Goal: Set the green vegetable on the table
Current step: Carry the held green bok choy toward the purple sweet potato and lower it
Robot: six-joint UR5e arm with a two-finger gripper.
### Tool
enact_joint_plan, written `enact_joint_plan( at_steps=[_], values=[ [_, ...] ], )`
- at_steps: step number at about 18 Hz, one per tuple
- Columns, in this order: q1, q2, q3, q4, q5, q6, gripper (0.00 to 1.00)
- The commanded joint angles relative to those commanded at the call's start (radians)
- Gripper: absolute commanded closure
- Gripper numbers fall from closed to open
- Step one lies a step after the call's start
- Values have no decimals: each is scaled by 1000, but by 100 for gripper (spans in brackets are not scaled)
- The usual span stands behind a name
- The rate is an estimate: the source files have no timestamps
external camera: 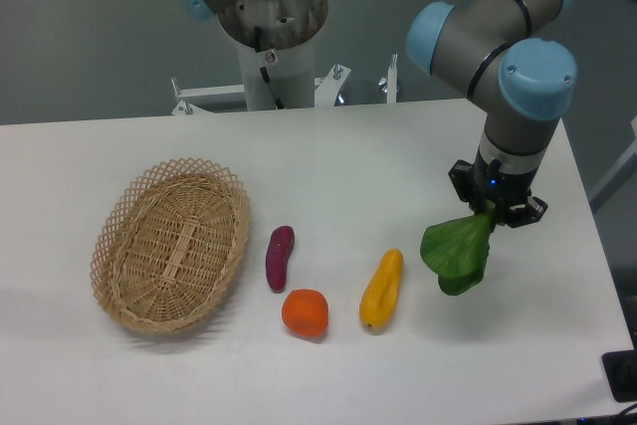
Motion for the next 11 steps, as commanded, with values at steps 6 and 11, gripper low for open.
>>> enact_joint_plan(
  at_steps=[6,11],
  values=[
    [-3,24,-12,-26,-6,2,86],
    [-5,44,-14,-104,-9,14,86]
  ],
)
